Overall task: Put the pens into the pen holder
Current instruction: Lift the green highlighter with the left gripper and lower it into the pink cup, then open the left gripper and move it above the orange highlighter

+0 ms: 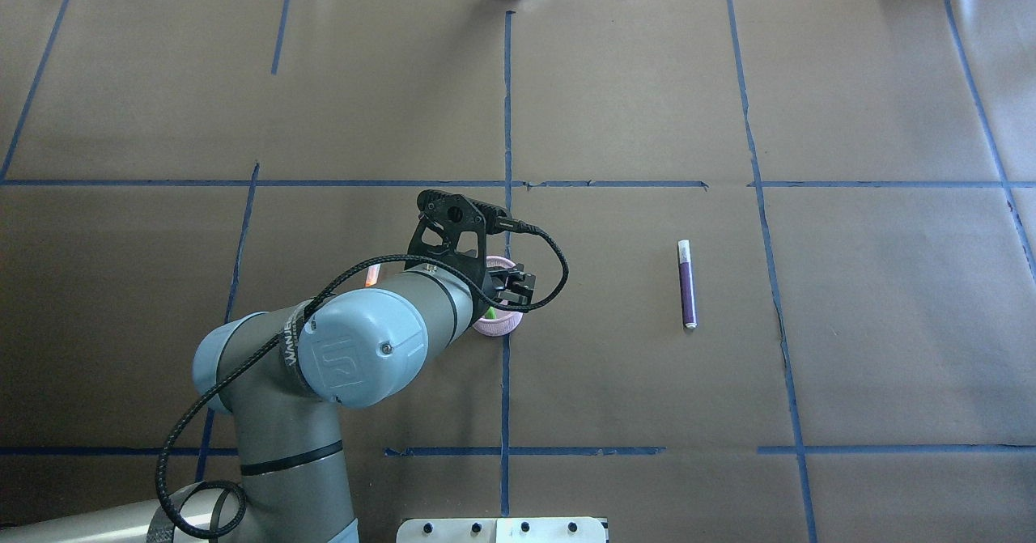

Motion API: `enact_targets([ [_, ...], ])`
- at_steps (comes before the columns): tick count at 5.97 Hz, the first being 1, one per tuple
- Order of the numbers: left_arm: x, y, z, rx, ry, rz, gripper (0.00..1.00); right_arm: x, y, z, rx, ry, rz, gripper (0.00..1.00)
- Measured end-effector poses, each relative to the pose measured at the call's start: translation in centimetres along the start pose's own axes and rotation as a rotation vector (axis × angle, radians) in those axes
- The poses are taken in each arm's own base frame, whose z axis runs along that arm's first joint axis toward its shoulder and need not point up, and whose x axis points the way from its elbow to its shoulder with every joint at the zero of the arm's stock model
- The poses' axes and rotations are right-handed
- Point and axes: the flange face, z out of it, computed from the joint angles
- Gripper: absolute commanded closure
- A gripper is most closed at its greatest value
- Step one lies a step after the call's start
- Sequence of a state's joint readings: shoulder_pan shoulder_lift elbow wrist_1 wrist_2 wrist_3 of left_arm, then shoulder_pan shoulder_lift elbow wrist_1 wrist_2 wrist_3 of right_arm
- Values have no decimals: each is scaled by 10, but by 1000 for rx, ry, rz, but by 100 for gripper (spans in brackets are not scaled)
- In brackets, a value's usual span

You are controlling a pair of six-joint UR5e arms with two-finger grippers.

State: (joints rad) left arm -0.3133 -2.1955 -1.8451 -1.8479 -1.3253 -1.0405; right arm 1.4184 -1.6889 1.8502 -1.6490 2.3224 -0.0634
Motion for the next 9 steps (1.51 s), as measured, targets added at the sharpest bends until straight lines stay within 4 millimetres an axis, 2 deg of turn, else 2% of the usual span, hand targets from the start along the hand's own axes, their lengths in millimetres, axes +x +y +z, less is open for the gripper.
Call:
enact_targets([
  [2, -8, -7, 1, 0, -16, 40, 23, -1, -1, 11, -24, 4, -1, 0],
  [3, -29, -14, 6, -33, -70, 99, 25, 6, 0, 21, -43, 5, 12, 0],
  [4, -65, -32, 8, -128, -127, 112, 25, 17, 1, 33, -59, 6, 24, 1],
  [5, -110, -57, 1, -248, -149, 65, 25, 34, 3, 52, -69, 6, 32, 1],
  [6, -157, -71, -12, -348, -172, 14, 24, 58, 8, 78, -70, 5, 34, 1],
  [7, -190, -76, -24, -415, -205, 17, 24, 77, 19, 98, -65, 3, 30, 1],
  [8, -206, -78, -35, -447, -223, 44, 24, 90, 31, 112, -74, 1, 43, 2],
  [9, -212, -78, -42, -456, -227, 56, 24, 103, 43, 127, -98, -1, 93, 2],
])
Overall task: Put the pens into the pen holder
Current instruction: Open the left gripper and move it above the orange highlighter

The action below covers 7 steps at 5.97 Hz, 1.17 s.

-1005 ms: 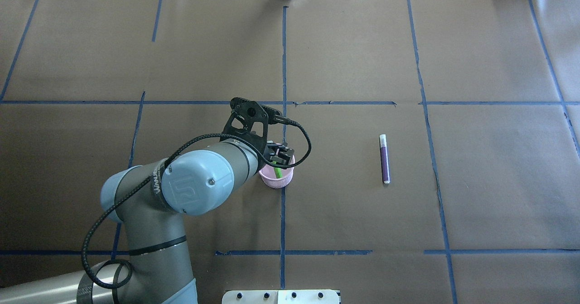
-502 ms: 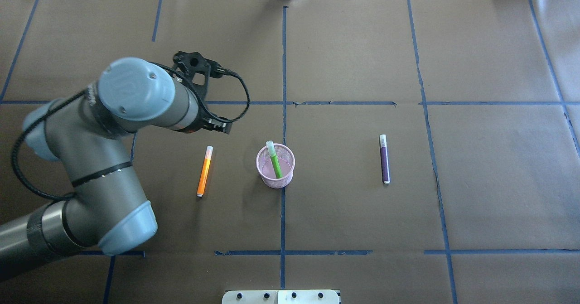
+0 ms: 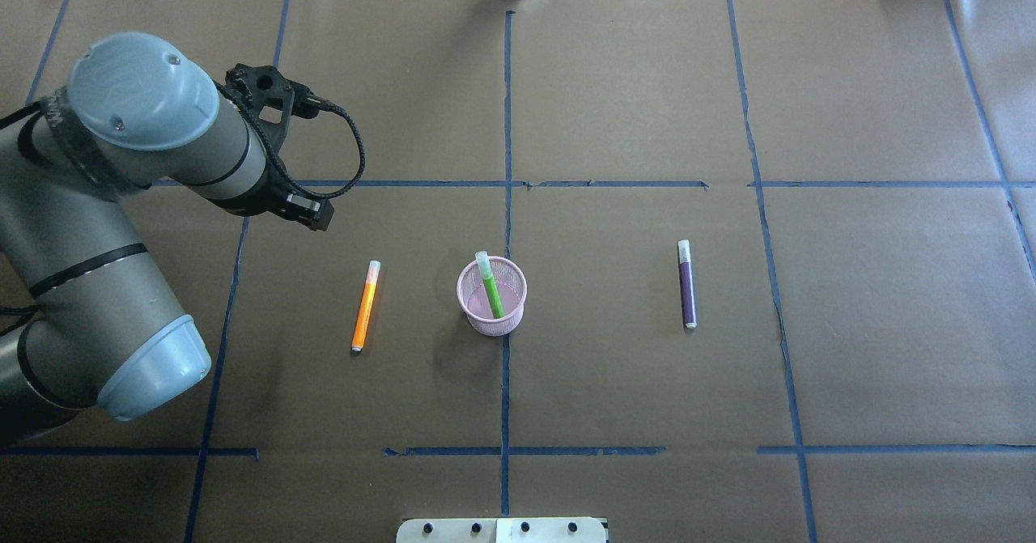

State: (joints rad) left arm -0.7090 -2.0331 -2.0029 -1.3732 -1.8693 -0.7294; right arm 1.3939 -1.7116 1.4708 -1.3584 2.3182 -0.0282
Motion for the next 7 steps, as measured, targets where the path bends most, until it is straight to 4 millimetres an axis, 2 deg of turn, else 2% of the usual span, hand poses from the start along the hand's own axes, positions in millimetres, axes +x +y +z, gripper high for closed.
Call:
enact_targets([
  [1, -2, 2, -1, -2, -1, 4, 24, 10, 6, 12, -21, -2, 54, 2],
  [3, -2, 3, -2, -3, -1, 7, 24, 18, 8, 23, -45, -15, 92, 5],
  [4, -2, 3, -2, -4, -1, 7, 24, 17, 5, 26, -50, -29, 96, 8],
  [7, -1, 3, -3, -3, 2, 8, 24, 7, -10, 34, -68, -36, 135, 10],
])
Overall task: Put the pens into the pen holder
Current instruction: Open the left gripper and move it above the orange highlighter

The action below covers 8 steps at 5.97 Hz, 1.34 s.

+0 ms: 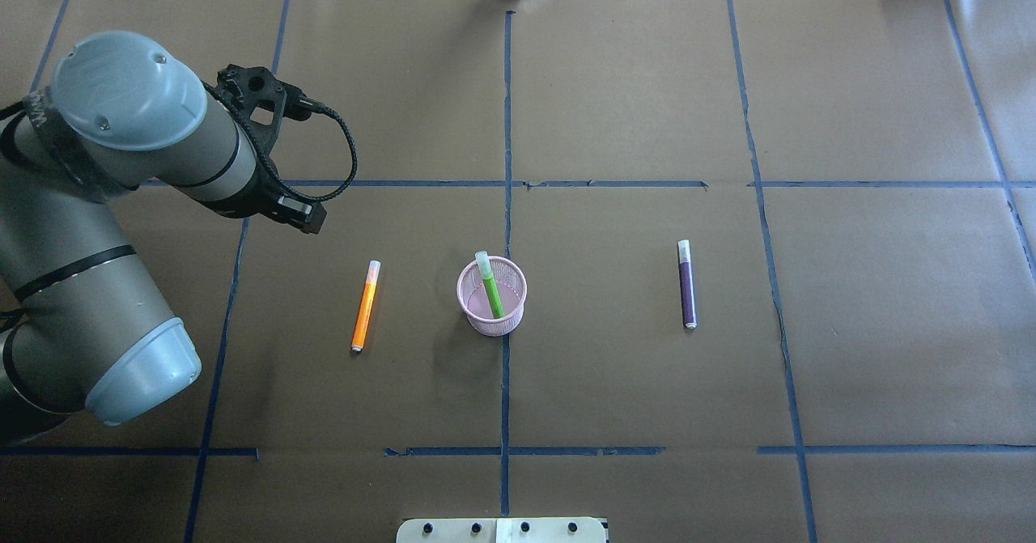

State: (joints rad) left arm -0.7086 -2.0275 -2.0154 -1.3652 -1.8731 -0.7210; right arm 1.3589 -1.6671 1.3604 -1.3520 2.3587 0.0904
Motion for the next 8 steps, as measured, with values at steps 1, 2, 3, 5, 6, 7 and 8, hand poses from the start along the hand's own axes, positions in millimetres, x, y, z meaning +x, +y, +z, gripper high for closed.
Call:
enact_targets([
  [1, 0, 0, -1, 1, 1, 0, 24, 1, -8, 4, -9, 1, 26, 19],
  [2, -1, 0, -1, 3, 1, 0, 24, 3, -14, 6, -14, 2, 49, 24],
  [3, -1, 0, -1, 3, 1, 0, 24, 4, -15, 7, -16, 1, 63, 24],
  [5, -1, -1, -1, 5, 2, 1, 24, 9, -9, 12, -26, 1, 83, 24],
  [6, -2, -1, -1, 7, 2, 1, 24, 12, -6, 15, -31, 2, 89, 24],
  [7, -2, -1, -1, 8, 2, 1, 24, 15, -4, 17, -36, 2, 95, 28],
  [8, -2, -1, -1, 9, 1, 1, 24, 17, -3, 19, -40, 2, 99, 30],
])
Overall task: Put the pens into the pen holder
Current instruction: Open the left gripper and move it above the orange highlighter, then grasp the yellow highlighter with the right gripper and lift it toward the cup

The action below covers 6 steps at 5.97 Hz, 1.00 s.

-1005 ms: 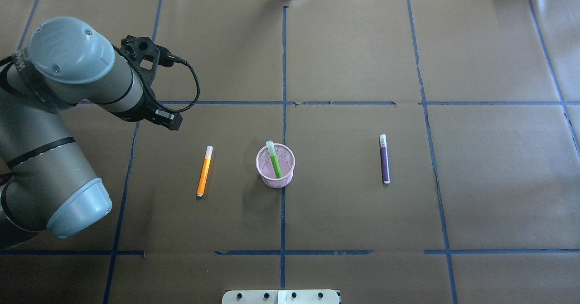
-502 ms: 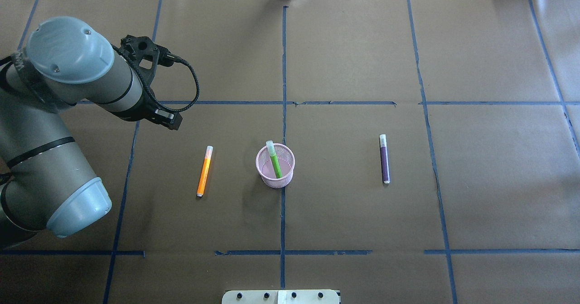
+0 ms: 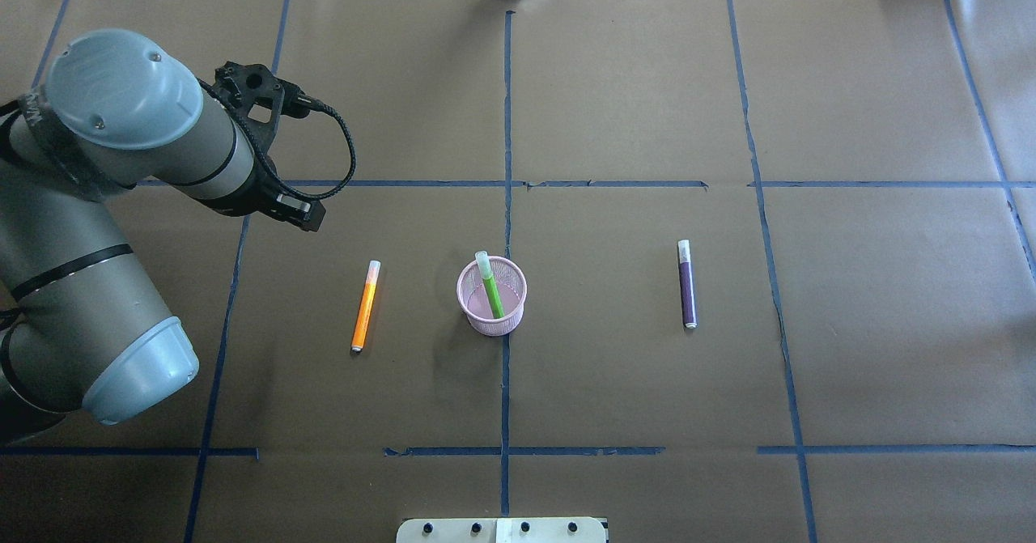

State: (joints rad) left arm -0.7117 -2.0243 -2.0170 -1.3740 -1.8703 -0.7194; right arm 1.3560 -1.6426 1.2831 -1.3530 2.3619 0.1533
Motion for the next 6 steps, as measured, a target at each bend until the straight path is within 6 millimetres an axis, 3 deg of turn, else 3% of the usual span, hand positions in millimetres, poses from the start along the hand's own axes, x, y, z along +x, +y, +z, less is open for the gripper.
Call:
enact_targets([
  [3, -1, 0, -2, 4, 1, 0, 23, 5, 2, 6, -12, 1, 10, 46],
  [4, 0, 0, -3, 6, 2, 0, 23, 7, 2, 7, -15, 1, 13, 56],
  [6, 0, 0, -3, 6, 3, 1, 23, 8, 3, 9, -18, 0, 21, 97],
])
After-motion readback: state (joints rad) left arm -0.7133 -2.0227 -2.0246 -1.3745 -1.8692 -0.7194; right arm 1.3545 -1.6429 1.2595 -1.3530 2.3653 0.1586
